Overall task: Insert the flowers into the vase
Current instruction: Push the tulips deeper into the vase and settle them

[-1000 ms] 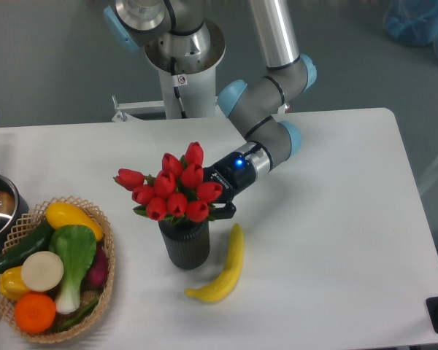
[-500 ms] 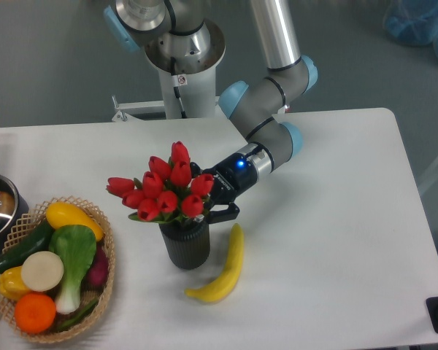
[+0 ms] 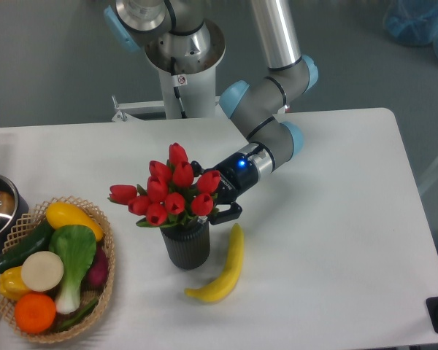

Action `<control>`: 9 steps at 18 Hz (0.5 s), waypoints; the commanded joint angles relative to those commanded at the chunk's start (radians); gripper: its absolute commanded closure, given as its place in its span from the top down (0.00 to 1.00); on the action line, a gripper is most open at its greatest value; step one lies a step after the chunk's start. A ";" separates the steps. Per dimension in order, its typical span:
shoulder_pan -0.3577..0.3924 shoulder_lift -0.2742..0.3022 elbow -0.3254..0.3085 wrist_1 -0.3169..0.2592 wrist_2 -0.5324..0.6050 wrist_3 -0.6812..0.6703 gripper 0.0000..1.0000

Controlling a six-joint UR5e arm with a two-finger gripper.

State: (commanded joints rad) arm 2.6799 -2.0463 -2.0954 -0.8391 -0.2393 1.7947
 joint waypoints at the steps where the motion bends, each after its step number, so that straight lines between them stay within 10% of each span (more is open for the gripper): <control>1: 0.002 0.000 -0.002 0.000 0.000 0.002 0.61; 9: 0.021 0.012 -0.012 0.006 0.003 0.003 0.67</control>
State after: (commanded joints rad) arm 2.7013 -2.0341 -2.1077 -0.8330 -0.2362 1.7978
